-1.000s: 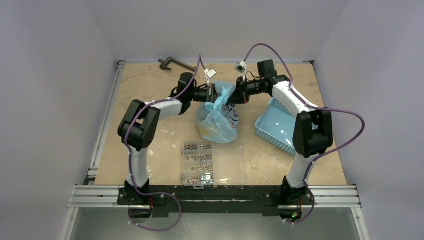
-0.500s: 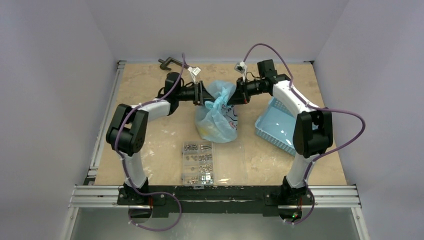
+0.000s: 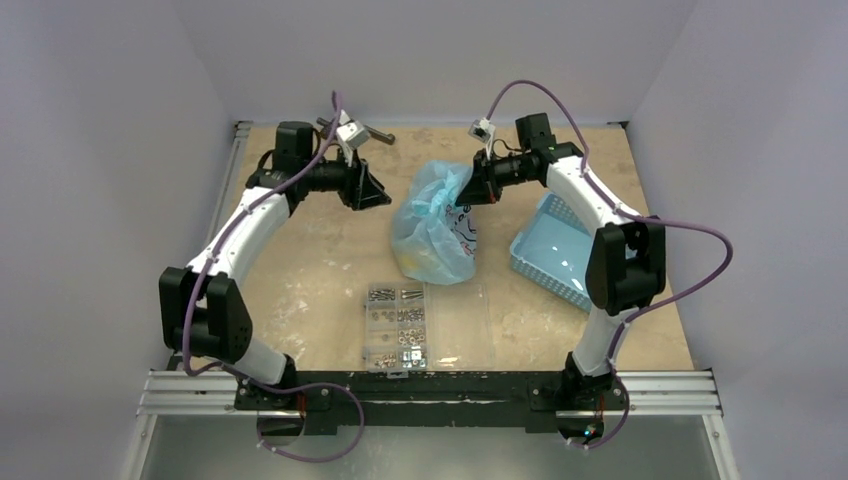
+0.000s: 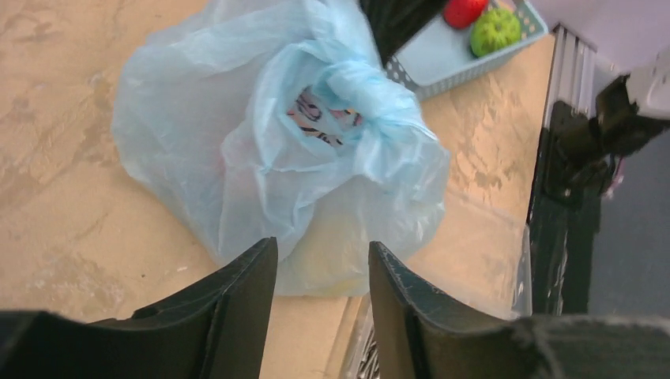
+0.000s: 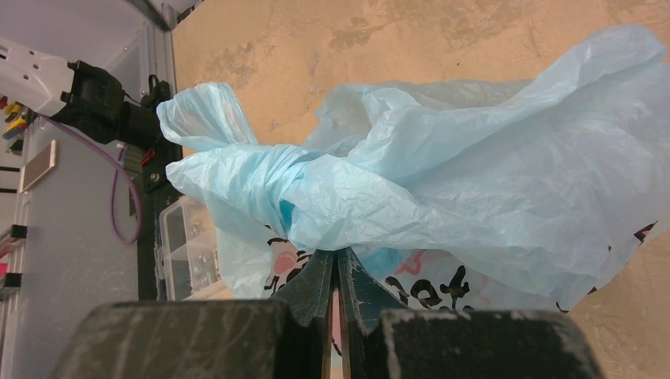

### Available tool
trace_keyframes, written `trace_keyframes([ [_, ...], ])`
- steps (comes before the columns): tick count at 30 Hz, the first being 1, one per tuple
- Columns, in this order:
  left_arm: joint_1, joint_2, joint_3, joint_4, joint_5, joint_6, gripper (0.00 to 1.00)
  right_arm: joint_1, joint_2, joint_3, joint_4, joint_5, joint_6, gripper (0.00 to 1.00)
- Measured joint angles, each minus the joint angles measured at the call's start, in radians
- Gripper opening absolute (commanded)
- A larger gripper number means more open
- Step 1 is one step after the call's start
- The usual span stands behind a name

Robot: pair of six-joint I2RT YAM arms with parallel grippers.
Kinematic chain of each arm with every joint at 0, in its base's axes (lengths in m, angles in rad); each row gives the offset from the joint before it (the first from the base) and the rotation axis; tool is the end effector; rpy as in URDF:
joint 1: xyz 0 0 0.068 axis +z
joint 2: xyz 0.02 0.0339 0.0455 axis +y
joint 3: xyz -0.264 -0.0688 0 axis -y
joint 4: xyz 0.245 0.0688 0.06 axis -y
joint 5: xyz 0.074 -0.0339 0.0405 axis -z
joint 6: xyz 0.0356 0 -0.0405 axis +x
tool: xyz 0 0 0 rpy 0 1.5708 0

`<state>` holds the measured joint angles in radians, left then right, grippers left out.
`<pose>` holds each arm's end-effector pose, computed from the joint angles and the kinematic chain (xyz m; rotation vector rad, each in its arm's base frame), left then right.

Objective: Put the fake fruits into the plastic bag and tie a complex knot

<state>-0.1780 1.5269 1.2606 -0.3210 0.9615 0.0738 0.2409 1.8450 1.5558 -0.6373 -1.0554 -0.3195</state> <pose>0.3286 -0.0888 0.3184 0.7974 1.8950 -1.0866 0.3795 0.1251 0.2821 -1.0123 1.9813 1.2433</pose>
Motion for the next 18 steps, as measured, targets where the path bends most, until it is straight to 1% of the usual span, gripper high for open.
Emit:
trace_keyframes([
  [2, -0.047, 0.003, 0.069, -0.135, -0.006, 0.159, 0.37, 0.001, 0.0, 0.016, -0.003, 0.008, -0.006, 0.0],
  [4, -0.102, 0.006, 0.114, -0.212, -0.013, 0.259, 0.32, 0.004, 0.0, 0.021, -0.004, 0.019, -0.011, 0.0],
  [7, -0.18, 0.009, 0.148, -0.264, -0.04, 0.36, 0.32, 0.009, 0.0, 0.021, -0.011, 0.033, -0.016, 0.0],
  [8, -0.209, 0.012, 0.153, -0.273, -0.047, 0.375, 0.33, 0.011, 0.0, 0.021, -0.014, 0.04, -0.017, 0.0],
  [11, -0.249, 0.04, 0.182, -0.301, -0.084, 0.416, 0.34, 0.019, 0.0, 0.021, -0.018, 0.052, -0.02, 0.0],
  [18, -0.289, 0.099, 0.207, -0.306, -0.201, 0.449, 0.35, 0.027, 0.0, 0.022, -0.024, 0.069, -0.023, 0.0],
])
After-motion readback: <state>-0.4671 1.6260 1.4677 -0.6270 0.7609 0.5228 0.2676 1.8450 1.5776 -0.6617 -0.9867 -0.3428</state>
